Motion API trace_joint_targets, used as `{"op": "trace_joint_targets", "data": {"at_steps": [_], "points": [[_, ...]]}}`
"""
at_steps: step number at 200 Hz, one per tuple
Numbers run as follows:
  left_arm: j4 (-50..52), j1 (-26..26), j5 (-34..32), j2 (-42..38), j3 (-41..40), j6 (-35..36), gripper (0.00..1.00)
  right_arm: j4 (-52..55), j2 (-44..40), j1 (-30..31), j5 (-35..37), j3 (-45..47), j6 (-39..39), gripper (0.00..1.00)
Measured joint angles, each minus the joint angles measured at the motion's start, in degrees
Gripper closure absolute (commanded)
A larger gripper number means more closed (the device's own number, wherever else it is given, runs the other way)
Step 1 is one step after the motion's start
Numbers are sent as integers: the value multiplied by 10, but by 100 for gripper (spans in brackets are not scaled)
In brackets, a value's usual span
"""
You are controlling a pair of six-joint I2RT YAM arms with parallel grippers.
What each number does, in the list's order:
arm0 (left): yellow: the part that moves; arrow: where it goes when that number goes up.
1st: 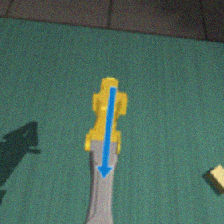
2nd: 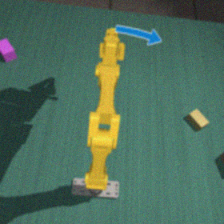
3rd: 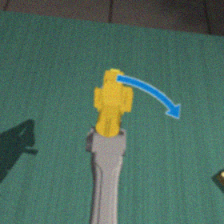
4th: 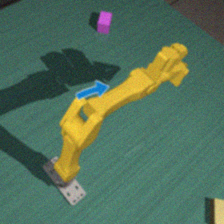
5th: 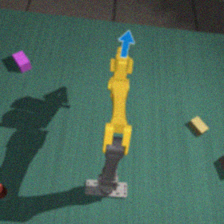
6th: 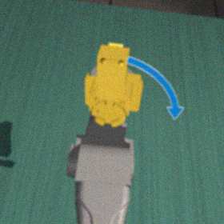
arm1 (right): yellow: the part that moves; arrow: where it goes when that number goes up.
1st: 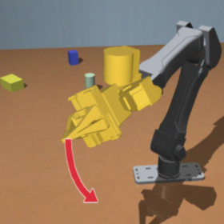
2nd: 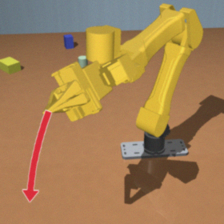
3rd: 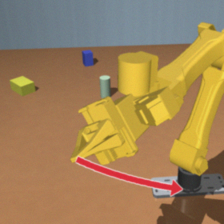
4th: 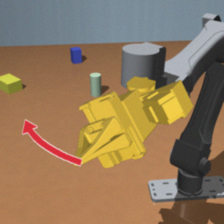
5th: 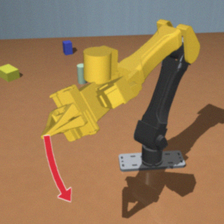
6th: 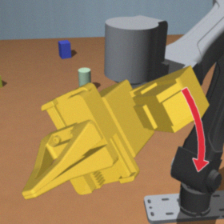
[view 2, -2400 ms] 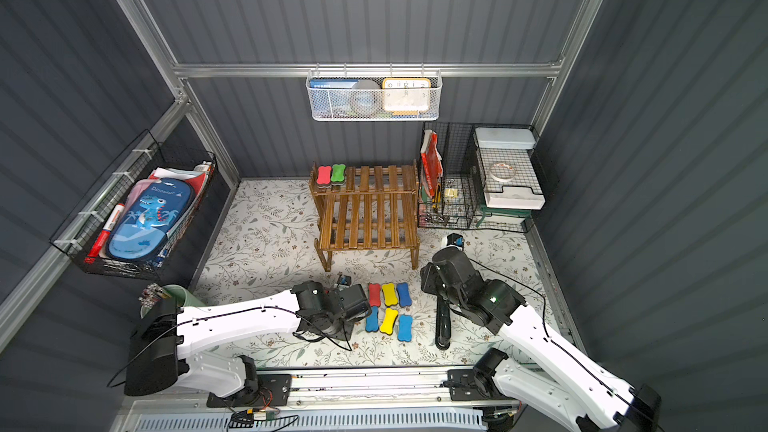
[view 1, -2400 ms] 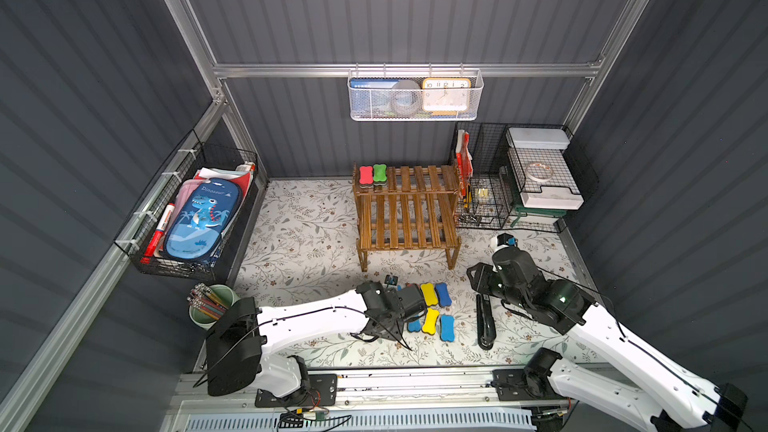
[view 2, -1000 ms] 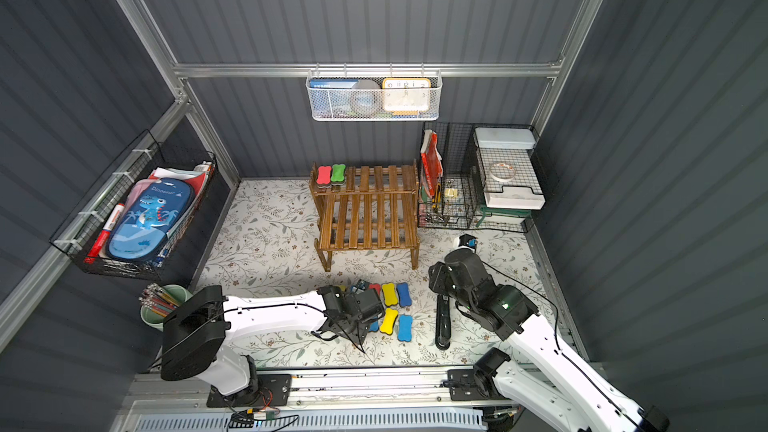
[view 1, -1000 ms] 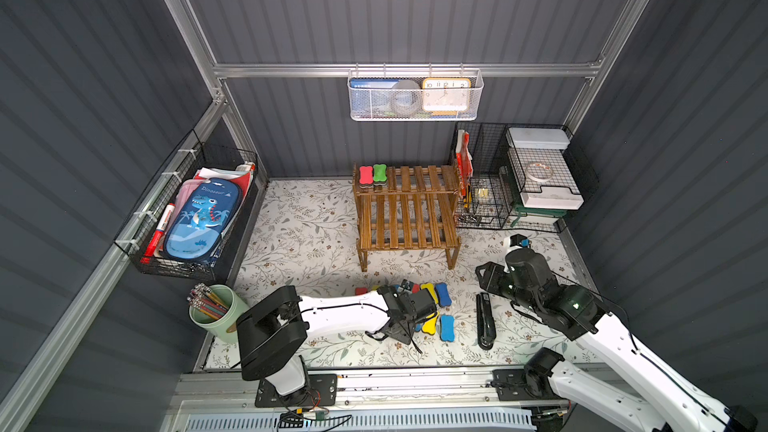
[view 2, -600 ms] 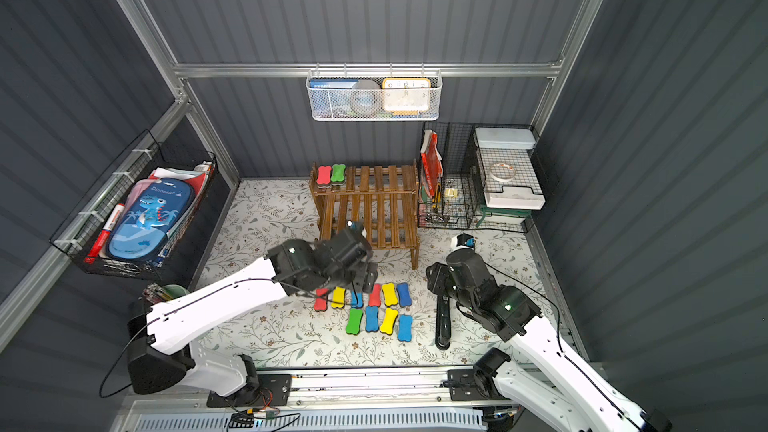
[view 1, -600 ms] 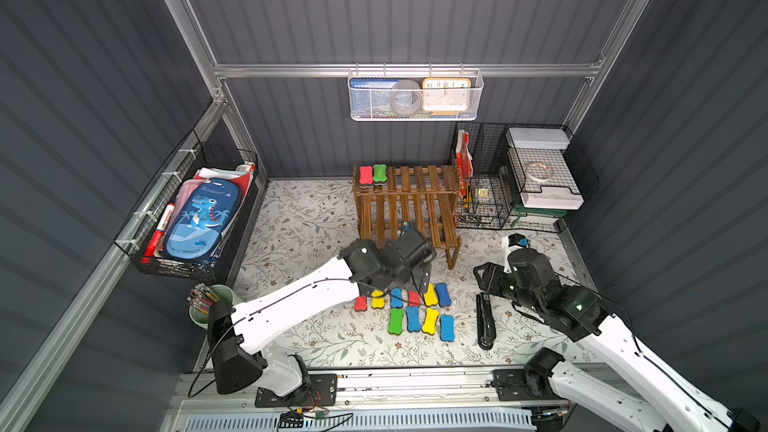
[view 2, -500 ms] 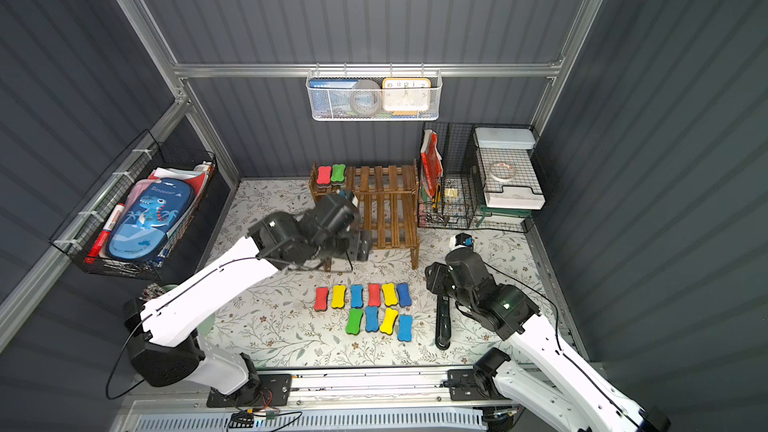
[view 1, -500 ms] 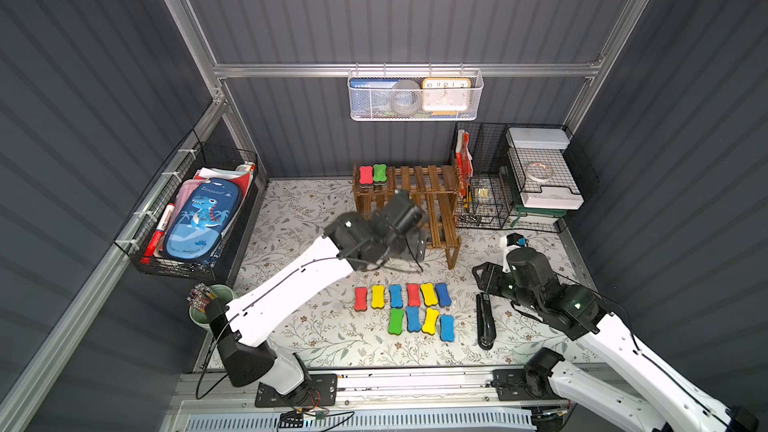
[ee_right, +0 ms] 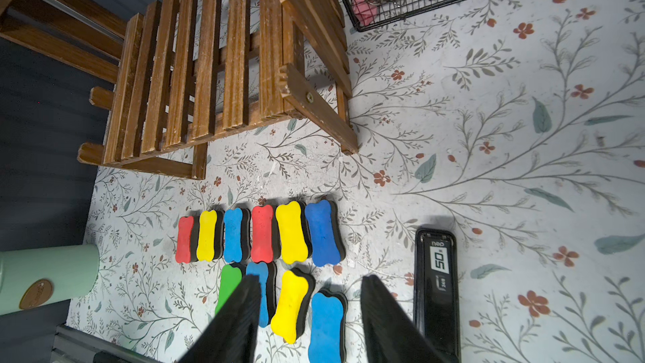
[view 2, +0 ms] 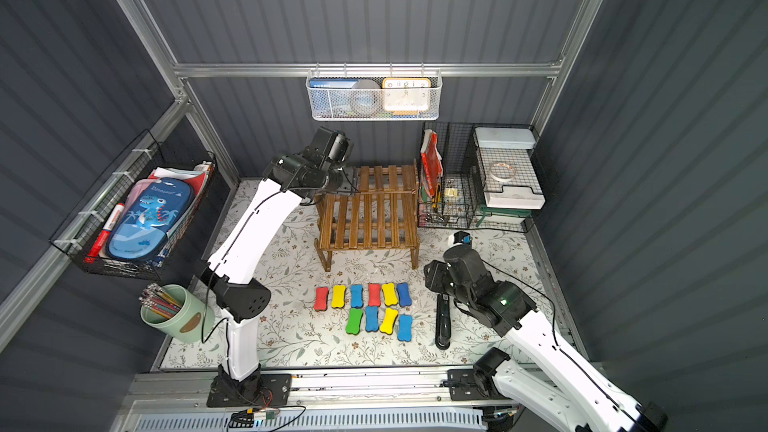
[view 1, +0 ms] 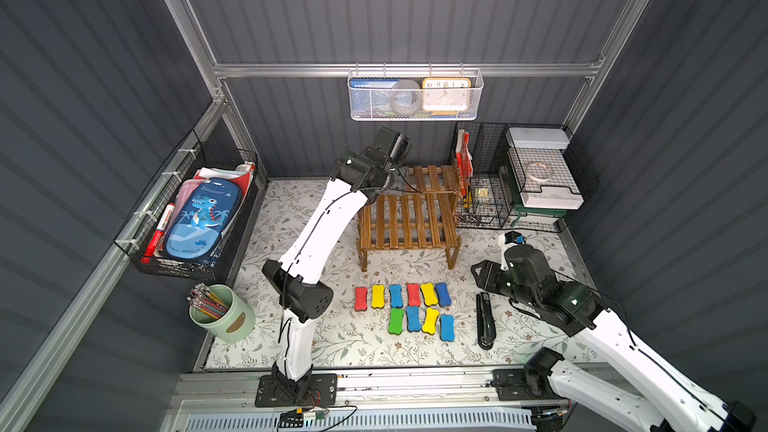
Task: Remove the whiteboard erasers from the shelf
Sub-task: Pick up the whiteboard eraser from the shelf.
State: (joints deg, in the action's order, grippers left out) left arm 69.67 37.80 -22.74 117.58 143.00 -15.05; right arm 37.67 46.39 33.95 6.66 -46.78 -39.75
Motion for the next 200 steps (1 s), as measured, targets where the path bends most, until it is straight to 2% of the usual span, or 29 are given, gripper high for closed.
{"op": "trace_joint_targets", "data": {"at_steps": [63, 200], "points": [[-33, -28, 4, 19, 9, 28, 31, 0, 14, 0, 1, -3, 2, 49], [-81, -28, -8, 52, 30, 42, 35, -4, 22, -7, 4, -3, 2, 49]]}}
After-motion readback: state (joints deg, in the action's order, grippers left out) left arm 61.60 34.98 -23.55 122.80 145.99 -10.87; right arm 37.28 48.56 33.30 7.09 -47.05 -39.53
